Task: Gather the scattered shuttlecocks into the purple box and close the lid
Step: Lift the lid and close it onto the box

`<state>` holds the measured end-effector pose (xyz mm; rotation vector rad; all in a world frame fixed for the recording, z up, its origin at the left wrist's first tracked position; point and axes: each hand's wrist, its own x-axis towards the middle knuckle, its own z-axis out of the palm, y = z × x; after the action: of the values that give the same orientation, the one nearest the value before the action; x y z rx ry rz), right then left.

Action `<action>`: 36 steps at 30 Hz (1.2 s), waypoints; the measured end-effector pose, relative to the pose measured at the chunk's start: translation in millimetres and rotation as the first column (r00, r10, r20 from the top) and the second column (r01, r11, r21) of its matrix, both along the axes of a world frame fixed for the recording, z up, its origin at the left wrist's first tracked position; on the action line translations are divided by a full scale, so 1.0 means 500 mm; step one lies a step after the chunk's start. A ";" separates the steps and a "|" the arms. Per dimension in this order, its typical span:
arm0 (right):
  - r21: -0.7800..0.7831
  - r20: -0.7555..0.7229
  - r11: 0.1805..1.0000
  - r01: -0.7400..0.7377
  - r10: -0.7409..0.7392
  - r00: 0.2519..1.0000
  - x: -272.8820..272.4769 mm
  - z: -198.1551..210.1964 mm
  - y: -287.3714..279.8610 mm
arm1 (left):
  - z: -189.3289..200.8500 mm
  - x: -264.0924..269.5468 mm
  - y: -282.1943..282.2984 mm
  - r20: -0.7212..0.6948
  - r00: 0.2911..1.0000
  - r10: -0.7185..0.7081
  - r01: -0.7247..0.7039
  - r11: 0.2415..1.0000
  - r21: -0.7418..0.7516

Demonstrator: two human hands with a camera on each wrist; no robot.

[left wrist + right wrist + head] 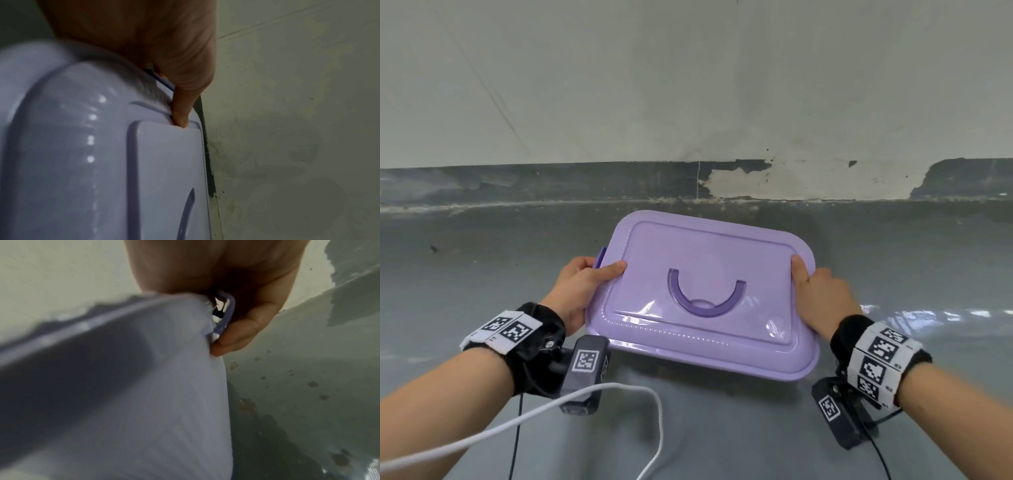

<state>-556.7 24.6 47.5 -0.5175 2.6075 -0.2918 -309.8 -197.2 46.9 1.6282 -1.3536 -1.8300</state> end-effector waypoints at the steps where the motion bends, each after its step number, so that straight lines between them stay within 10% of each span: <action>1: 0.018 -0.016 1.000 -0.009 0.010 1.000 -0.001 0.001 0.000 | 0.003 -0.002 0.001 0.002 1.000 0.020 -0.020 1.000 -0.023; 16: -0.072 0.048 0.984 0.164 -0.161 0.986 0.018 0.017 0.008 | 0.026 -0.009 0.020 -0.002 0.998 0.063 -0.063 0.993 -0.097; 21: 0.048 -0.072 0.999 0.018 -0.014 0.997 0.021 0.044 0.008 | 0.014 -0.013 0.026 0.069 0.994 0.083 -0.063 0.965 -0.254; 36: 0.163 -0.148 0.983 -0.082 0.107 0.983 0.018 0.036 -0.003 | -0.006 -0.004 0.043 0.434 0.901 -0.014 0.315 0.710 -0.630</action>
<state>-547.8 22.9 65.8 -0.6294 2.7170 -0.0149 -311.6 -175.9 43.8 1.5054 -2.0992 -0.8454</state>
